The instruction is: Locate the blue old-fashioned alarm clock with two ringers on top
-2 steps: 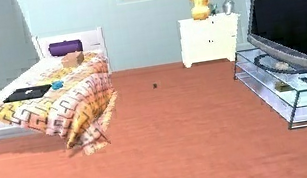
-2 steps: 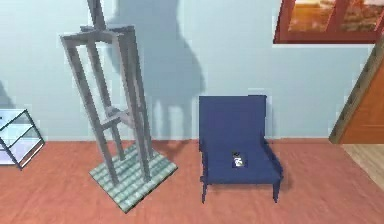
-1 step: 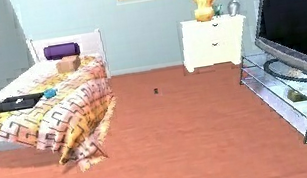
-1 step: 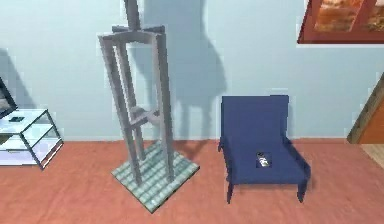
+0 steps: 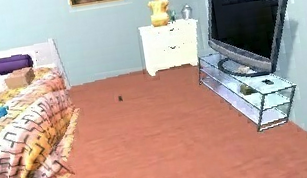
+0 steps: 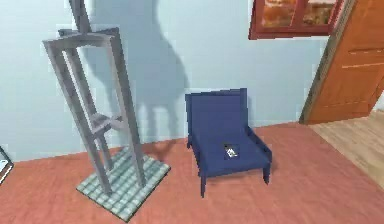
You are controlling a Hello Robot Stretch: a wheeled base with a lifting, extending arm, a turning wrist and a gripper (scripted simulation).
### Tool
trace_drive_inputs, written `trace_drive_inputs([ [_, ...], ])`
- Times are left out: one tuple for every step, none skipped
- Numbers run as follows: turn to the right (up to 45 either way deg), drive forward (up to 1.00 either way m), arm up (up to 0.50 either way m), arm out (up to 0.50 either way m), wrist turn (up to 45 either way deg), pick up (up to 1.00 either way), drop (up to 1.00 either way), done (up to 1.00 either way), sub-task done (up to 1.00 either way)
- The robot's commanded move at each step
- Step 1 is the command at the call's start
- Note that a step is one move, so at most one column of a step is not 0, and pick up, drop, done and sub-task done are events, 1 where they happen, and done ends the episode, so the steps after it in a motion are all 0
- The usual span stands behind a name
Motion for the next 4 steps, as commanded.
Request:
trace_drive_inputs([
  [0.0,1.0,0.0,0.0,0.0,0.0,0.0,0.0,0.0],
  [6.0,0.0,0.0,0.0,0.0,0.0,0.0,0.0,0.0],
  [0.0,0.2,0.0,0.0,0.0,0.0,0.0,0.0,0.0],
  [-45.0,0.0,0.0,0.0,0.0,0.0,0.0,0.0,0.0],
])
